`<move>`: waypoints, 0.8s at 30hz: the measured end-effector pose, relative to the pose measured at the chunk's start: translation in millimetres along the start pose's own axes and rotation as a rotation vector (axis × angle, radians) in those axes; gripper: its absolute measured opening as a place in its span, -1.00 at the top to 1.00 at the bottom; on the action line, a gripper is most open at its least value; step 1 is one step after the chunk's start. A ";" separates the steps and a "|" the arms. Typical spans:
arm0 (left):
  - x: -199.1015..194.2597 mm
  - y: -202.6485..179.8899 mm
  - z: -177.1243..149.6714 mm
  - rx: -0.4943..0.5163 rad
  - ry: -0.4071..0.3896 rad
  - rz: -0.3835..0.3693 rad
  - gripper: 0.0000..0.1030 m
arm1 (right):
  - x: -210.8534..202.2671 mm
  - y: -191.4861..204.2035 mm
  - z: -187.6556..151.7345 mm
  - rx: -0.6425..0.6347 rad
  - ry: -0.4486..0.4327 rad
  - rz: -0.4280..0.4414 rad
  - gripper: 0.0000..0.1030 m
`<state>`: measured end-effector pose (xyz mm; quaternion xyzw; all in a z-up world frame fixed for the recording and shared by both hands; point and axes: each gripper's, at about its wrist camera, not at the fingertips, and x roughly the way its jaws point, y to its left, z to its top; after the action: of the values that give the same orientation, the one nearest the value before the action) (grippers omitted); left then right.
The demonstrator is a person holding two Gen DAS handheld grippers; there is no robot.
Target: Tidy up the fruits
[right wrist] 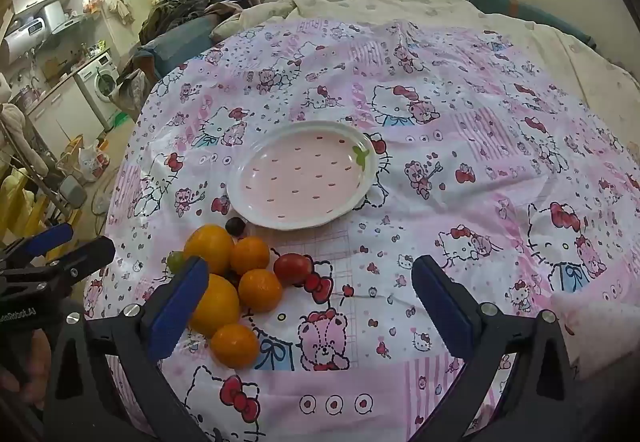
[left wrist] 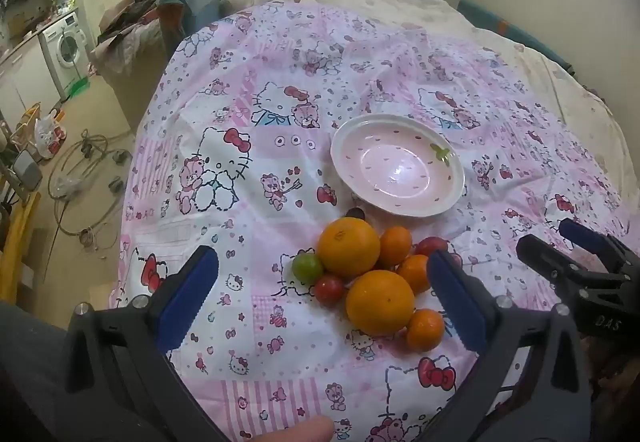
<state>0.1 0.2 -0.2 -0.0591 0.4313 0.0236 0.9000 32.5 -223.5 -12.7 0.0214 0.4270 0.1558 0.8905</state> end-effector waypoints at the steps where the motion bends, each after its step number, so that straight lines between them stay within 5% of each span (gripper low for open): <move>1: 0.1 0.0 0.0 0.000 0.000 -0.002 -0.99 | 0.3 0.0 -0.4 -0.002 0.002 -0.001 -1.00; 24: -0.9 1.1 -2.0 0.004 -0.009 0.021 -1.00 | -5.5 -0.7 3.1 0.007 -0.018 0.001 -1.00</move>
<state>-2.1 1.1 -0.8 -0.0528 0.4277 0.0325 0.9018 31.8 -225.4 -6.8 0.0260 0.4197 0.1546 0.8940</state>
